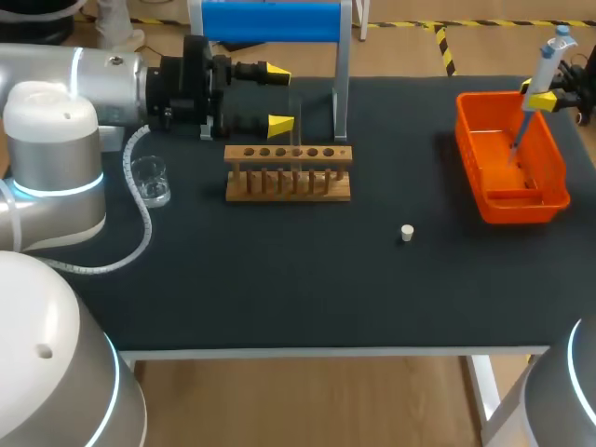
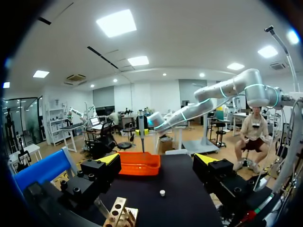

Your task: Invert the test tube, pick up the pipette, mount the tip to pipette, aspirate from beaker and dispense into the tube, eject the tip, return the pipette, and cap with the stopper.

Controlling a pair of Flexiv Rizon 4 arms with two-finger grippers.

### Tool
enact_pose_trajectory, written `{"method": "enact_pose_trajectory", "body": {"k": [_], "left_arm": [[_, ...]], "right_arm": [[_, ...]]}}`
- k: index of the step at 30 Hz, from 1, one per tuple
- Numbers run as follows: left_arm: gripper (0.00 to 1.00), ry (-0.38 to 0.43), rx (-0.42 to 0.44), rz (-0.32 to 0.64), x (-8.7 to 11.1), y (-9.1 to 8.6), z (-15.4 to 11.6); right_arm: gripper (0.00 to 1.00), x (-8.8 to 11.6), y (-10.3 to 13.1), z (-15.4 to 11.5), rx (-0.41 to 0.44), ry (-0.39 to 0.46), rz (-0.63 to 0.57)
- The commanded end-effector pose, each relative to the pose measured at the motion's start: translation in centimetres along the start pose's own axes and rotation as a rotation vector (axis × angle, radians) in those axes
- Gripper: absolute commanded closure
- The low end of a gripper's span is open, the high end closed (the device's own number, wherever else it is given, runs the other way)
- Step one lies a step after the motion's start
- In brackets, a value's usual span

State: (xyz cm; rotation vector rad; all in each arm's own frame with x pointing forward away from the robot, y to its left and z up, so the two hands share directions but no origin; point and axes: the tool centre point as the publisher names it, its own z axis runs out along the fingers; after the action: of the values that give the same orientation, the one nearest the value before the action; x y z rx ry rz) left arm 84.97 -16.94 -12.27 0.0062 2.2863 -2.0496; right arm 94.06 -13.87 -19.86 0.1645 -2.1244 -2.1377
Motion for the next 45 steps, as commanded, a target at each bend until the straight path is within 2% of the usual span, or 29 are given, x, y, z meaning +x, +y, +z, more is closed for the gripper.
{"method": "enact_pose_trajectory", "body": {"k": [1,5,7,9,10,15,19,22,30,31,32,45], "left_arm": [[0.00,0.006,-0.017,-0.022,-2.5,-1.7,4.0],[0.00,0.028,-0.047,-0.067,-5.3,-3.3,9.1],[0.00,0.030,-0.107,-0.092,-6.8,-3.8,11.9],[0.00,0.047,-0.086,-0.106,-8.1,-4.1,14.6],[0.00,0.047,-0.111,-0.118,-8.7,-4.3,16.0],[0.00,0.061,-0.122,-0.137,-10.7,-4.9,21.6],[0.00,0.075,-0.112,-0.140,-11.5,-5.6,25.3],[0.00,0.092,-0.103,-0.123,-11.6,-6.1,27.2],[0.00,0.092,-0.103,-0.123,-11.6,-6.1,27.2],[0.56,0.092,-0.103,-0.123,-11.6,-6.1,27.2],[0.99,0.092,-0.103,-0.123,-11.6,-6.1,27.2],[1.00,0.092,-0.103,-0.123,-11.6,-6.1,27.2]], "right_arm": [[1.00,-0.2,-0.1,-0.2,-0.001,0.007,0.000],[1.00,-0.2,-0.1,-0.2,-0.001,0.007,0.000],[1.00,-0.2,-0.1,-0.2,-0.001,0.007,0.000],[1.00,-0.2,-0.1,-0.2,-0.001,0.007,0.000],[1.00,-0.2,-0.1,-0.2,-0.001,0.007,0.000],[1.00,-0.2,-0.1,-0.2,-0.001,0.007,0.000],[1.00,-0.2,-0.1,-0.2,-0.001,0.007,0.000],[1.00,-0.2,-0.1,-0.2,-0.001,0.007,0.000],[1.00,-0.2,-0.1,-0.2,-0.001,0.007,0.000],[1.00,-0.2,-0.1,-0.2,-0.001,0.007,0.000],[1.00,-0.2,-0.1,-0.2,-0.001,0.007,0.000],[1.00,-0.2,-0.1,-0.2,-0.001,0.007,0.000]]}}
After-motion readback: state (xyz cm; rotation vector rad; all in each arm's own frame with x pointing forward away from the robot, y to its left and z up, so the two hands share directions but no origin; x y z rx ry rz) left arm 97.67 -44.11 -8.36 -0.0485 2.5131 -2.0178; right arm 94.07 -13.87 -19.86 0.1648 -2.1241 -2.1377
